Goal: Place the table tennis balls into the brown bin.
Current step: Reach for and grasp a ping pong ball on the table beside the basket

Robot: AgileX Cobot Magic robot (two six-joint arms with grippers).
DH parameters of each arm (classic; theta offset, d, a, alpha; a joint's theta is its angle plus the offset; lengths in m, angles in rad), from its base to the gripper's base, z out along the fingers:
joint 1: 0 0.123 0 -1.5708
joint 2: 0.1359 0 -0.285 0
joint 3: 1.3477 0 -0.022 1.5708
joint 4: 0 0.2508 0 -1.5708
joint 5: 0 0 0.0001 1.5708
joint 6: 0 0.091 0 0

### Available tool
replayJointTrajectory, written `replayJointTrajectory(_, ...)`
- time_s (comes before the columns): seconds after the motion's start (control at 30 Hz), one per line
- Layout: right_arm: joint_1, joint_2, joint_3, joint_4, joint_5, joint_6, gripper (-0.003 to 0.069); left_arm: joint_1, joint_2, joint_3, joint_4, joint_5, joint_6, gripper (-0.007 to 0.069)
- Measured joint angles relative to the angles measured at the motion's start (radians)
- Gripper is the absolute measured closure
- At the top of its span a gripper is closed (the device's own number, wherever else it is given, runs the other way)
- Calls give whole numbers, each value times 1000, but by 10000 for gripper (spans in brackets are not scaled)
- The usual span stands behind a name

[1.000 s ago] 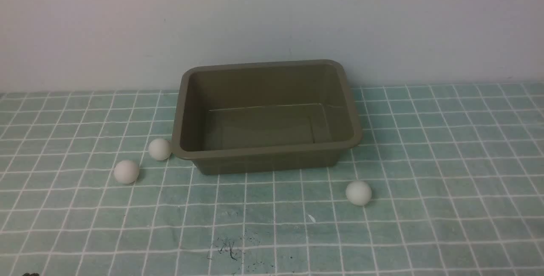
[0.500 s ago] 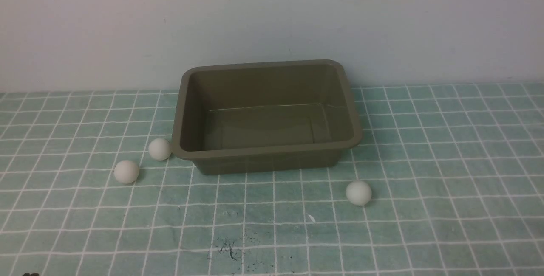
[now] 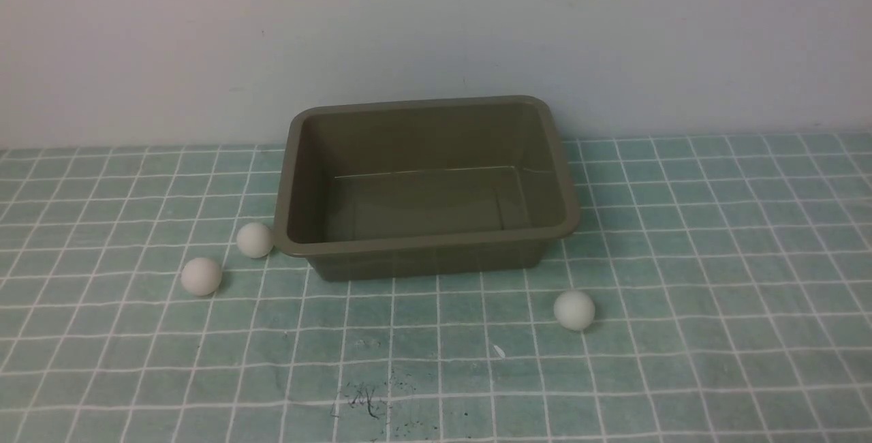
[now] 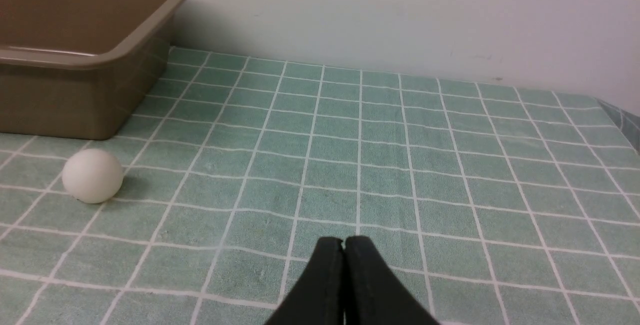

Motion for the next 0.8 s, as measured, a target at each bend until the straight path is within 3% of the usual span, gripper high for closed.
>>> replayJointTrajectory(0.07, 0, 0, 0, 0, 0, 0, 672, 0, 0, -14, -35, -157, -22, 629)
replayJointTrajectory(0.17, 0, 0, 0, 0, 0, 0, 672, 0, 32, -121, -50, -156, -46, 629)
replayJointTrajectory(0.27, 0, 0, 0, -6, 0, 0, 672, 0, 145, -305, -38, 32, -44, 629)
replayJointTrajectory(0.3, 0, 0, 0, -29, 3, -1, 672, 0, 267, -448, -27, 225, -33, 629)
replayJointTrajectory(0.37, 0, 0, 0, -66, 4, -1, 672, 0, 433, -605, -10, 476, -14, 629)
replayJointTrajectory(0.4, 0, 0, 0, -66, 4, -1, 672, 0, 433, -605, -10, 476, -14, 629)
replayJointTrajectory(0.43, 0, 0, 0, -77, 0, 0, 672, 0, 616, -741, -1, 715, 26, 629)
replayJointTrajectory(0.47, 0, 0, 0, -74, -6, 5, 672, 0, 690, -786, 1, 796, 53, 629)
replayJointTrajectory(0.6, 0, 0, 7, 33, -92, 64, 672, -1, 995, -923, 10, 1013, 163, 629)
replayJointTrajectory(0.67, 0, 0, 7, 136, -183, 127, 672, -2, 1160, -981, 15, 1054, 218, 629)
replayJointTrajectory(0.7, 0, 0, 7, 254, -265, 189, 672, -2, 1277, -1026, 20, 1065, 257, 629)
replayJointTrajectory(0.8, 0, 0, 7, 365, -334, 219, 672, -2, 1444, -1112, 47, 1065, 280, 629)
